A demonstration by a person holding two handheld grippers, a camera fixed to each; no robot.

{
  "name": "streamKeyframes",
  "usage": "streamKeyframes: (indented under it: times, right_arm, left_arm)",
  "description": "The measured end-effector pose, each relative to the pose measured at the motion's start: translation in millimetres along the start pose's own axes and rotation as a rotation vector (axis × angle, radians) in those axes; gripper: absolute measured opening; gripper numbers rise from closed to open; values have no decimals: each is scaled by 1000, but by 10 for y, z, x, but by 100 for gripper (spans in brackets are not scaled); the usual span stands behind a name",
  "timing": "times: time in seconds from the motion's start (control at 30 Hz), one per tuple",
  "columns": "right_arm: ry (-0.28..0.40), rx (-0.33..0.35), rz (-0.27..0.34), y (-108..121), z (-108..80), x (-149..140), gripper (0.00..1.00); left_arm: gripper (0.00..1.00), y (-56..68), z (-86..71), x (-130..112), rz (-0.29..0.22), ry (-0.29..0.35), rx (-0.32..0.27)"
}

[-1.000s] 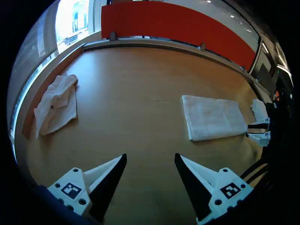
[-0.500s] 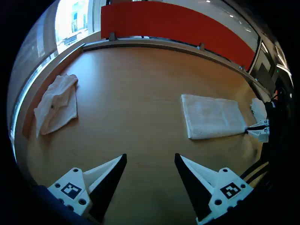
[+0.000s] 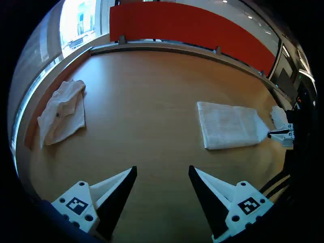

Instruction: Fold towel

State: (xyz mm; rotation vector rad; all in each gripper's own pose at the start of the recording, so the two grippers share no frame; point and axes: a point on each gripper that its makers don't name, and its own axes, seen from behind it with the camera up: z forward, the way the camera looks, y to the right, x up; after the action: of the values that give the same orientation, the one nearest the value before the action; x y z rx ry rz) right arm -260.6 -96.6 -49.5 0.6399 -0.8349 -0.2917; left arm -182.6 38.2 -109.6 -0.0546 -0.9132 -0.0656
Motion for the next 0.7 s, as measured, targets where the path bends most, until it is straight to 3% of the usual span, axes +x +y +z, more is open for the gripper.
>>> streamKeyframes:
  times: [0.4,0.7]
  right_arm:
    - [122,11,-122,-203,-110,988,4]
    - [139,35,-181,-332,-68,1289,4]
  left_arm:
    - [94,17,-38,-3,-6,6,-7]
    - [94,37,-90,-10,-38,10,-22]
